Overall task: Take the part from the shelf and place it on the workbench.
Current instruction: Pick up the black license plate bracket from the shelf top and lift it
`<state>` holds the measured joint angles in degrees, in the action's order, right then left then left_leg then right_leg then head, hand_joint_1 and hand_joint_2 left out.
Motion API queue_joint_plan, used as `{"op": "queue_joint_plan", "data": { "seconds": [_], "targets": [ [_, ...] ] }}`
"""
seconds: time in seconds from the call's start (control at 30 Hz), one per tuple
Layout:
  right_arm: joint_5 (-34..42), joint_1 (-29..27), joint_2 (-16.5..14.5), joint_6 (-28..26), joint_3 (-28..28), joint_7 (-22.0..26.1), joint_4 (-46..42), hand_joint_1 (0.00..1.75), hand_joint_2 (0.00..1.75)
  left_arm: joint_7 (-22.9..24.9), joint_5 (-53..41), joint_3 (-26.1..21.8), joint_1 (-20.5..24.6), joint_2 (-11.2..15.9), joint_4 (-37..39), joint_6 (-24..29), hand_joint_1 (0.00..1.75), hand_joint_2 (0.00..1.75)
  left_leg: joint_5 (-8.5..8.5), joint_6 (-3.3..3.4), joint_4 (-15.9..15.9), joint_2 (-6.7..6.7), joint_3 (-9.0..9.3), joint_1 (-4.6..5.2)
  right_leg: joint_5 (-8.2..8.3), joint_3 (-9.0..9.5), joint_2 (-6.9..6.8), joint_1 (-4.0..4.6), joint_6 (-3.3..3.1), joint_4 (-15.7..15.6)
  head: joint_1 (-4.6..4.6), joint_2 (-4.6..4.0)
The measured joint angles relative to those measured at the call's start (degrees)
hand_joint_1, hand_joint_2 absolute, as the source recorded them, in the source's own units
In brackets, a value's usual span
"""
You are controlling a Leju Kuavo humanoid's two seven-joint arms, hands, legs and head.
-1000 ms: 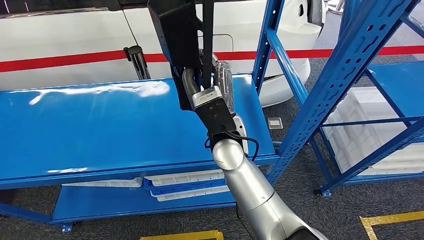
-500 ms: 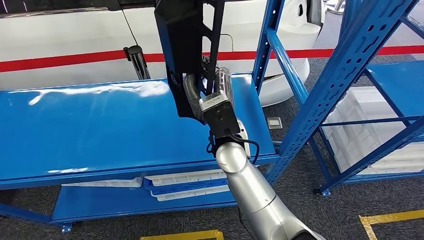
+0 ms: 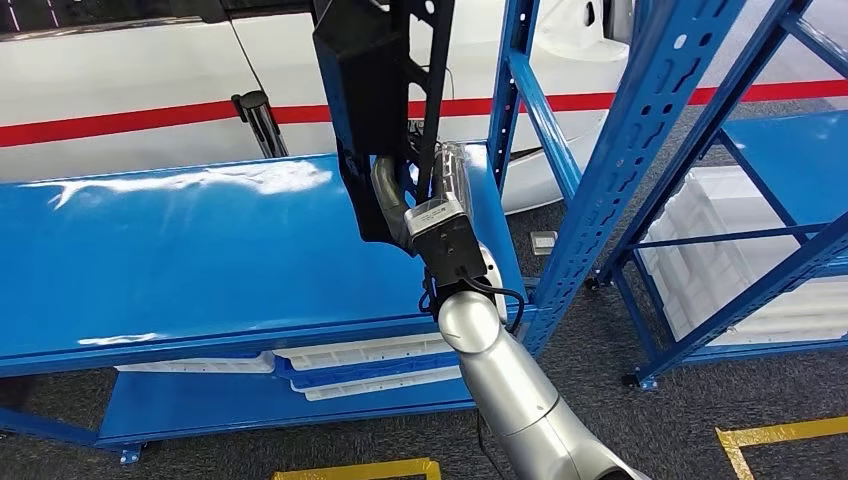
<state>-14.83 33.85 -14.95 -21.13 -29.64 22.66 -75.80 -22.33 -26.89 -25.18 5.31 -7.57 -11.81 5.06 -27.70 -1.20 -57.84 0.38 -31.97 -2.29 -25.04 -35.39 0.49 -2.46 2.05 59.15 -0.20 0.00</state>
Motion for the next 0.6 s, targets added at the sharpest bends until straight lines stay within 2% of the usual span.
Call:
{"op": "queue_joint_plan", "data": {
  "seconds": [0.07,0.13,0.17,0.2,0.23,0.27,0.33,0.37,0.43,0.5,0.53,0.6],
  "targets": [
    [0.15,0.02,-0.15,0.19,-0.24,0.01,0.02,1.75,1.75,-0.07,0.1,-0.03,0.07,-0.02,0.01,-0.1,0.0,1.75,-3.09,-0.23,-4.28,-0.08,-1.75,-0.14,0.25,-0.15,-0.02,-0.08,-0.74,-0.13,-0.16,0.0],
    [0.23,0.02,-0.21,0.4,-0.45,0.01,0.13,1.75,1.75,-0.14,0.29,-0.11,0.06,-0.02,0.01,-0.12,0.0,1.75,-7.05,-0.31,-11.76,-0.22,-5.07,-0.05,0.47,-0.49,-0.08,0.2,-1.24,-0.12,-0.32,0.0],
    [0.25,0.0,-0.2,0.46,-0.53,0.01,0.24,1.75,1.75,-0.16,0.37,-0.21,0.03,-0.02,0.01,-0.12,0.0,1.75,-8.12,-0.28,-14.57,-0.26,-6.35,-0.04,0.6,-0.69,-0.1,0.37,-1.44,-0.11,-0.35,0.0],
    [0.25,-0.03,-0.19,0.5,-0.6,0.01,0.35,1.75,1.75,-0.17,0.39,-0.34,0.01,-0.02,0.01,-0.13,0.0,1.75,-8.12,-0.16,-15.56,-0.26,-6.76,-0.04,0.74,-0.89,-0.1,0.51,-1.57,-0.1,-0.34,0.0],
    [0.25,-0.05,-0.17,0.52,-0.64,0.0,0.44,1.75,1.75,-0.19,0.41,-0.48,0.01,-0.02,0.01,-0.13,0.0,1.75,-7.1,0.06,-14.35,-0.26,-6.04,-0.03,0.89,-1.04,-0.09,0.63,-1.65,-0.1,-0.35,0.0],
    [0.27,-0.05,-0.18,0.52,-0.67,0.0,0.49,1.75,1.75,-0.23,0.43,-0.58,0.02,-0.02,0.01,-0.14,0.0,1.75,-5.38,0.35,-11.25,-0.26,-4.25,-0.01,1.06,-1.15,-0.08,0.7,-1.65,-0.1,-0.35,0.0],
    [0.33,0.02,-0.21,0.52,-0.67,0.0,0.5,1.75,1.75,-0.42,0.47,-0.69,0.18,-0.02,0.01,-0.18,0.0,1.75,-2.54,0.83,-3.82,-0.37,-0.11,0.21,1.45,-1.27,-0.05,0.93,-1.25,-0.08,-0.34,0.0],
    [0.37,0.06,-0.21,0.52,-0.66,0.01,0.5,1.75,1.75,-0.57,0.49,-0.71,0.28,-0.02,0.01,-0.25,0.0,1.75,-1.84,0.99,-1.59,-0.45,1.05,0.44,1.67,-1.32,-0.06,1.02,-0.91,-0.09,-0.31,0.0],
    [0.4,0.07,-0.18,0.52,-0.67,0.01,0.5,1.75,1.75,-0.9,0.49,-0.76,0.38,-0.02,0.01,-0.5,0.0,1.75,-1.34,1.35,-0.74,-0.57,1.2,1.05,2.24,-1.4,-0.13,1.06,-0.05,-0.3,-0.22,0.0],
    [0.4,0.04,-0.02,0.49,-0.68,0.02,0.5,1.75,1.75,-1.22,0.49,-0.8,0.4,-0.03,0.01,-0.76,0.0,1.75,-0.32,2.24,-0.34,-0.45,0.8,1.18,2.27,-1.85,-0.23,0.96,0.67,-0.22,-0.15,0.0],
    [0.39,0.04,0.11,0.45,-0.68,0.04,0.5,1.75,1.75,-1.38,0.48,-0.82,0.44,-0.05,0.01,-0.83,0.0,1.75,0.29,2.75,-0.07,-0.34,0.51,1.22,1.35,-2.46,-0.29,1.0,0.64,0.74,-0.11,0.0],
    [0.36,-0.04,0.44,0.36,-0.68,0.08,0.52,1.75,1.75,-1.59,0.47,-0.84,0.51,-0.08,0.01,-0.88,0.0,1.75,1.37,3.54,0.22,-0.12,-0.46,1.42,-2.66,-4.72,-0.38,1.07,-0.26,6.21,0.02,0.0]
  ]
}}
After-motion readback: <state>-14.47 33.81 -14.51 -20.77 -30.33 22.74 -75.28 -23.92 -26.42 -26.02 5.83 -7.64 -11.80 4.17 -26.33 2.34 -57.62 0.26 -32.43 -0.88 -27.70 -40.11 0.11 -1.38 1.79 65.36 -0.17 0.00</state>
